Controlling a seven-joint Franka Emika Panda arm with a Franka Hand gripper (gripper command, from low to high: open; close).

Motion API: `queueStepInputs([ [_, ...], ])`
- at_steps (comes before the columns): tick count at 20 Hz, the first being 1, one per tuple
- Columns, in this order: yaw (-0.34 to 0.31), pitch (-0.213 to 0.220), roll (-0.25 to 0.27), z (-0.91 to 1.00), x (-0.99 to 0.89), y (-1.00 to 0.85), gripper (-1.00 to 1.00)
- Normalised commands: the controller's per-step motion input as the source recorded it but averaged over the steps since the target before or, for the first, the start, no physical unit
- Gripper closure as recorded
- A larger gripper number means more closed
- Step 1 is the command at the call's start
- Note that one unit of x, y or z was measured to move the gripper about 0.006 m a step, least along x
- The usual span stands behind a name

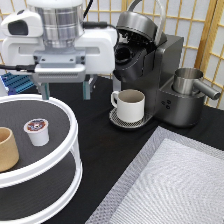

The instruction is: Make coffee

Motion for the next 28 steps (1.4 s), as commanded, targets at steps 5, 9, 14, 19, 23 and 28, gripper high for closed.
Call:
queueStepInputs([
  [5,-0.273,-0.033,0.0,-0.19,-0.36,-0.31,-1.0],
  [9,-0.254,-0.06,-0.029,-0.08,-0.29,-0.33,-1.0],
  [14,-0.228,-0.081,-0.101,-0.02,-0.26,-0.05,-1.0],
  [19,-0.168,-0.094,-0.14,-0.1,-0.34,0.18,-1.0],
  [23,-0.059,-0.027,-0.093,-0.02,-0.67,0.19,-1.0],
  [28,0.014,0.0,-0.047,-0.19,-0.68,0.02,-1.0],
])
